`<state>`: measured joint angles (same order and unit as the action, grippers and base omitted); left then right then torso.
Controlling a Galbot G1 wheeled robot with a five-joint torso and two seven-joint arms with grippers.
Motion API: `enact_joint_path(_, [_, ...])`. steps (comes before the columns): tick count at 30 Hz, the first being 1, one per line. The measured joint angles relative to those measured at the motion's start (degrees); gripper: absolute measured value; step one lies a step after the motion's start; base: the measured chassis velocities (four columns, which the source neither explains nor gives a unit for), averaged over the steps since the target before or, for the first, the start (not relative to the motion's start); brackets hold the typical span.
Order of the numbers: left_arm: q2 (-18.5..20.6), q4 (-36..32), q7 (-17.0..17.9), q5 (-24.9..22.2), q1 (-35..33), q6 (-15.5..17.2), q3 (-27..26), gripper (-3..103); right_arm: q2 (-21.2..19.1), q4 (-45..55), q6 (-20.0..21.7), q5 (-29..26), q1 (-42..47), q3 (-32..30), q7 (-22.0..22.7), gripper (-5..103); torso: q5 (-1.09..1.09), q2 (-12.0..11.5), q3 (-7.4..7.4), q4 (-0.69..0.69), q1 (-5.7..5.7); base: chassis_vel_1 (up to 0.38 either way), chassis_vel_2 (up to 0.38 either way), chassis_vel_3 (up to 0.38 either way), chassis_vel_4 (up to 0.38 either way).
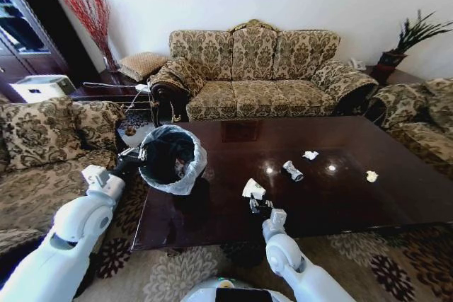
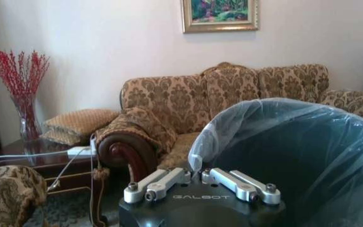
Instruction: Move to the front of the table and place the trash on the table into the trash bin.
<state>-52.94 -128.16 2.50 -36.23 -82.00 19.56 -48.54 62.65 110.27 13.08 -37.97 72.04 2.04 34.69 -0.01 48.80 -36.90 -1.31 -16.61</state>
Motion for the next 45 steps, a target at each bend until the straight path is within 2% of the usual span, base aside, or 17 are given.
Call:
enact_joint_path(11, [-0.2,0.2,-0.3,0.0,0.1,-0.2,0.0,1,-0.5,0.4,0.0,0.7,-0.3,0.3,-0.4,2,0.03,0.0,-0.01,-0.02,0.0,0.0,0.0,0.0,0.0])
enact_joint_path(16, [-0.4,0.1,-0.3,0.0,0.0,-0.2,0.0,1,-1.8,4.0,-0.4,1.4,-1.0,0.3,-0.4,1,0.02,0.0,-0.01,-0.02,0.0,0.0,0.0,0.0,0.0])
enact_joint_path(21, [-0.5,0.0,-0.2,0.1,-0.2,-0.2,0.1,1,-4.8,8.5,-1.3,2.4,-3.9,0.0,-1.8,1,0.0,0.0,-0.01,-0.02,0.0,0.0,0.0,0.0,0.0])
enact_joint_path(24, [-0.5,-0.2,-0.1,0.2,-0.2,-0.1,0.5,1,-11.0,14.4,-3.8,0.2,-10.5,-0.7,-8.1,0,0.0,0.0,-0.01,-0.01,0.0,0.0,0.0,0.0,0.0])
enact_joint_path(26, [-0.4,-0.2,0.0,0.3,-0.2,0.0,0.6,1,-12.2,15.3,-4.0,-0.9,-11.8,-0.6,-9.4,0,0.0,0.0,-0.01,-0.01,-0.01,0.0,0.0,0.0,0.0])
enact_joint_path(28, [-0.4,-0.1,0.0,0.7,-0.1,0.3,1.2,1,-16.8,18.4,-4.3,-6.6,-19.3,1.1,-14.1,0,0.02,0.0,-0.01,0.01,-0.01,0.0,0.0,0.0,0.0])
enact_joint_path(29, [-0.4,-0.1,0.0,0.7,-0.1,0.3,1.2,1,-16.8,18.4,-4.3,-6.6,-19.3,1.1,-14.1,0,0.02,0.0,-0.01,0.01,-0.01,0.0,0.0,0.0,0.0])
enact_joint_path(30, [-0.4,-0.1,0.0,0.9,-0.1,0.5,1.5,1,-18.8,19.5,-3.9,-10.6,-24.9,2.5,-17.0,0,0.01,0.0,-0.01,0.0,-0.01,0.0,0.0,0.0,0.0])
enact_joint_path(32, [-0.4,-0.1,0.0,1.0,-0.1,0.6,1.7,1,-19.5,19.7,-3.6,-12.2,-27.2,3.1,-18.2,0,-0.02,0.0,-0.01,-0.02,-0.01,0.0,0.0,0.0,0.0])
enact_joint_path(33, [-0.4,0.0,0.1,1.2,0.1,0.8,2.3,1,-20.5,20.0,-2.4,-16.6,-34.5,5.8,-21.0,0,0.0,0.0,-0.01,-0.02,-0.01,0.0,0.0,0.0,0.0])
enact_joint_path(36, [-0.3,0.0,0.1,1.3,0.6,1.4,3.2,1,-19.5,19.2,-1.7,-22.1,-46.8,15.8,-20.1,0,0.0,0.0,-0.01,0.0,-0.01,0.0,0.0,0.0,0.0])
enact_joint_path(37, [-0.3,0.0,0.1,1.3,0.6,1.4,3.2,1,-19.5,19.2,-1.7,-22.1,-46.8,15.8,-20.1,0,0.0,0.0,-0.01,0.0,-0.01,0.0,0.0,0.0,0.0])
enact_joint_path(39, [-0.3,0.0,0.2,1.3,1.0,1.9,3.7,1,-17.8,17.6,-1.7,-23.2,-54.2,24.4,-19.0,0,-0.01,0.0,-0.01,-0.04,-0.01,0.0,0.0,0.0,0.0])
enact_joint_path(40, [-0.3,0.0,0.2,1.3,1.0,1.9,3.7,1,-17.8,17.6,-1.7,-23.2,-54.2,24.4,-19.0,0,-0.01,0.0,-0.01,-0.04,-0.01,0.0,0.0,0.0,0.0])
enact_joint_path(43, [-0.4,-0.1,0.2,1.4,1.3,2.3,3.9,1,-14.5,15.9,-0.9,-23.4,-60.2,34.4,-17.3,0,0.0,0.0,-0.01,-0.01,-0.01,0.0,0.0,0.0,0.0])
enact_joint_path(45, [-0.4,-0.1,0.2,1.4,1.3,2.3,3.9,1,-13.8,15.7,-0.8,-23.4,-60.9,35.7,-16.9,0,0.0,0.0,-0.01,-0.01,-0.01,0.0,0.0,0.0,0.0])
